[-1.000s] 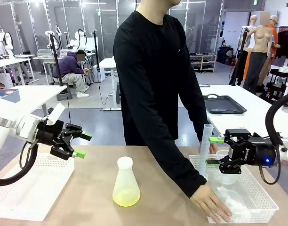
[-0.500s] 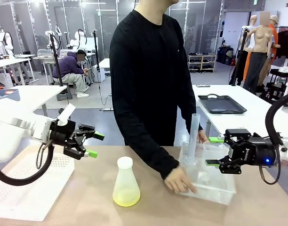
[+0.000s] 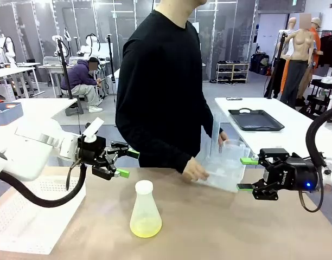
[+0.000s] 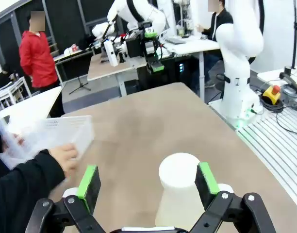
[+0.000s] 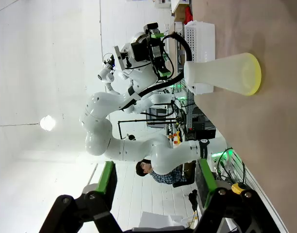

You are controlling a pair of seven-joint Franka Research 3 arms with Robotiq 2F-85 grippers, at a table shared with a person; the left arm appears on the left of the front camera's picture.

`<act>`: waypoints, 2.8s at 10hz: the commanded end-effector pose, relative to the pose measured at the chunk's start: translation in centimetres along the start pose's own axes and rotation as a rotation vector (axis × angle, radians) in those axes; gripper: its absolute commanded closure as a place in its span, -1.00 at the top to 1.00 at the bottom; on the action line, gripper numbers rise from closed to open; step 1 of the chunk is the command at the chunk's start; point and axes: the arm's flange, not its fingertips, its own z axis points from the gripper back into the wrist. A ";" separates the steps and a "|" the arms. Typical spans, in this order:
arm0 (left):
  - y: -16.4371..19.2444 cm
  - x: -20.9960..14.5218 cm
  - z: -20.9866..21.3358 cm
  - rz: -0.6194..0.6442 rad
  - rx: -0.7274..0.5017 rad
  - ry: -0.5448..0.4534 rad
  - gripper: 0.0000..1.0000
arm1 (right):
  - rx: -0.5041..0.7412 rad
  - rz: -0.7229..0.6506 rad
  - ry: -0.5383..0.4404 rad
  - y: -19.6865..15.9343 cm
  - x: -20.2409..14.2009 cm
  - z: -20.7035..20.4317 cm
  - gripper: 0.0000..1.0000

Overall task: Prepare the solutions needed for the experiment.
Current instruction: When the human places the Big flask in the center of the table, pick up the Big flask and place it in the left Organizing basket.

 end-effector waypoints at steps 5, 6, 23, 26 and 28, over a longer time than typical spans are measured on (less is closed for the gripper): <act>0.4 -4.0 -1.6 -0.044 -0.147 -0.145 1.00 | 0.007 -0.001 -0.008 0.0 -0.1 -0.1 0.65; 0.3 -4.4 -1.4 -0.056 -0.172 -0.168 1.00 | 0.007 -0.001 -0.008 0.0 -0.1 -0.1 0.65; 1.1 -9.5 -5.2 0.119 -0.304 -0.215 1.00 | 0.007 -0.001 -0.008 0.0 -0.1 -0.1 0.65; 1.2 -9.9 -6.6 0.149 -0.340 -0.249 1.00 | 0.007 -0.001 -0.008 0.0 -0.1 -0.1 0.65; 1.2 -10.0 -7.3 0.152 -0.358 -0.257 1.00 | 0.007 -0.001 -0.008 0.0 -0.1 -0.1 0.65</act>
